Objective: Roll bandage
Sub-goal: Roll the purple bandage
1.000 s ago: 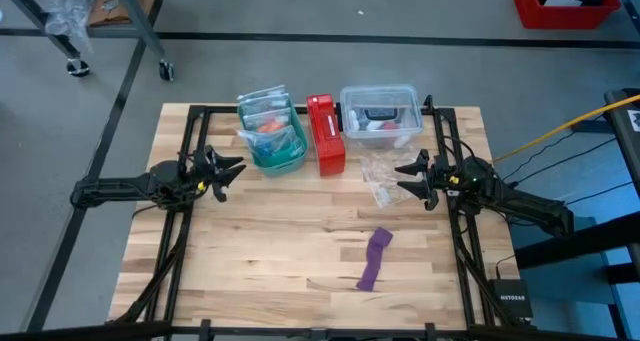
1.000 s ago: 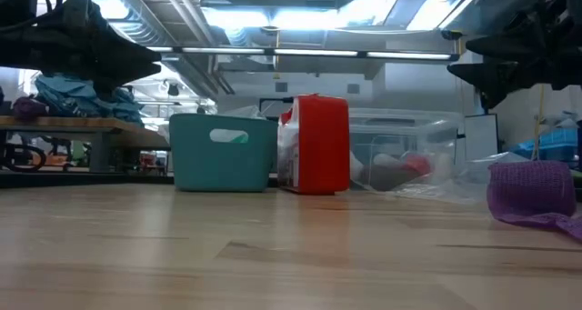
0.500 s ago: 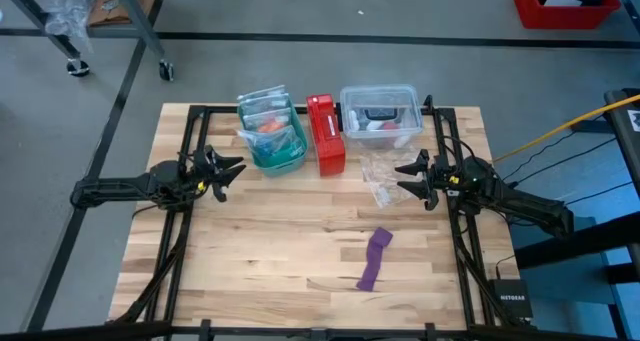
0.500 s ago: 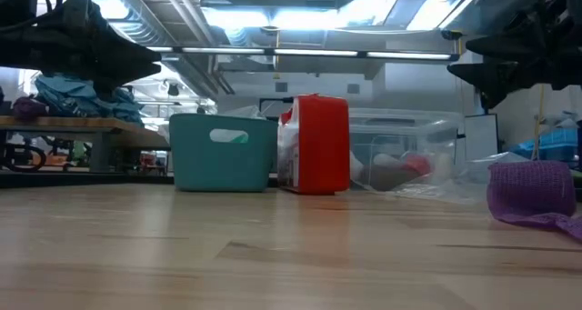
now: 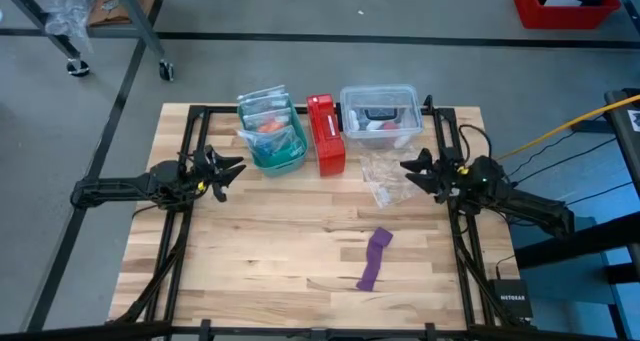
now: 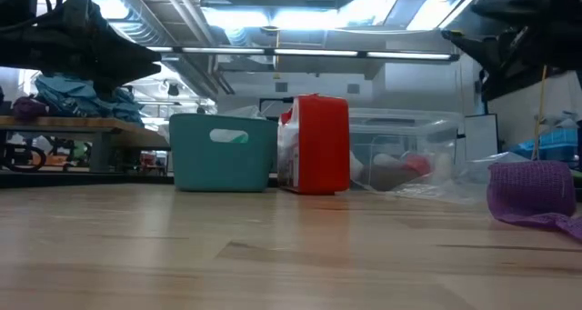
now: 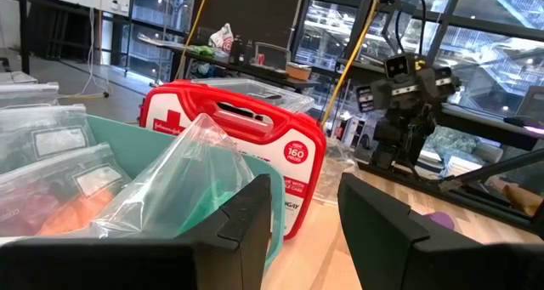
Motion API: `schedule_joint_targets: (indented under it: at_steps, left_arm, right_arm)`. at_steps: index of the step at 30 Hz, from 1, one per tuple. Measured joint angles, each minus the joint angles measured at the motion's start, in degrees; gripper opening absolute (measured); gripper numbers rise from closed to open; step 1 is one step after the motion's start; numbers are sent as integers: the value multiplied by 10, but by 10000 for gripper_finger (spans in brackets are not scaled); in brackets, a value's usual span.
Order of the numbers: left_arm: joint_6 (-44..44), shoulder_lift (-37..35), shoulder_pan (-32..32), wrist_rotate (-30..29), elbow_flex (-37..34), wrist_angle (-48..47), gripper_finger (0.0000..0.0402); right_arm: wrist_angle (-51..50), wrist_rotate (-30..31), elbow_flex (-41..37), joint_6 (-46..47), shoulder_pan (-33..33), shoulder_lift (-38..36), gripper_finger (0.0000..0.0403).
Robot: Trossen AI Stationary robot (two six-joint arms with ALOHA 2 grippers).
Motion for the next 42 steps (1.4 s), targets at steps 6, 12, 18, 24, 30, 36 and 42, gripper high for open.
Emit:
schedule_joint_targets:
  at_steps: [6, 12, 18, 24, 30, 36, 42]
  left_arm:
    - [-19, 0, 0, -1, 0, 1, 128]
    - [-19, 0, 0, -1, 0, 1, 128]
    - [-19, 0, 0, -1, 0, 1, 128]
    - [-19, 0, 0, -1, 0, 1, 128]
    - [-19, 0, 0, 0, 0, 0, 128]
    - [-46, 0, 0, 0, 0, 0, 128]
    - [-51, 0, 0, -1, 0, 0, 128]
  right_arm:
    - [-89, -36, 71, 11, 0, 27, 234]
    - [-247, -41, 167, 9, 0, 111, 234]
    - [-409, -92, 209, 23, 0, 227, 234]
    - [-517, -168, 209, 83, 1, 356, 234]
    - [-542, -202, 209, 97, 4, 449, 234]
    - [-501, -206, 210, 203, 97, 485, 234]
    - [-416, -73, 210, 378, 229, 488, 234]
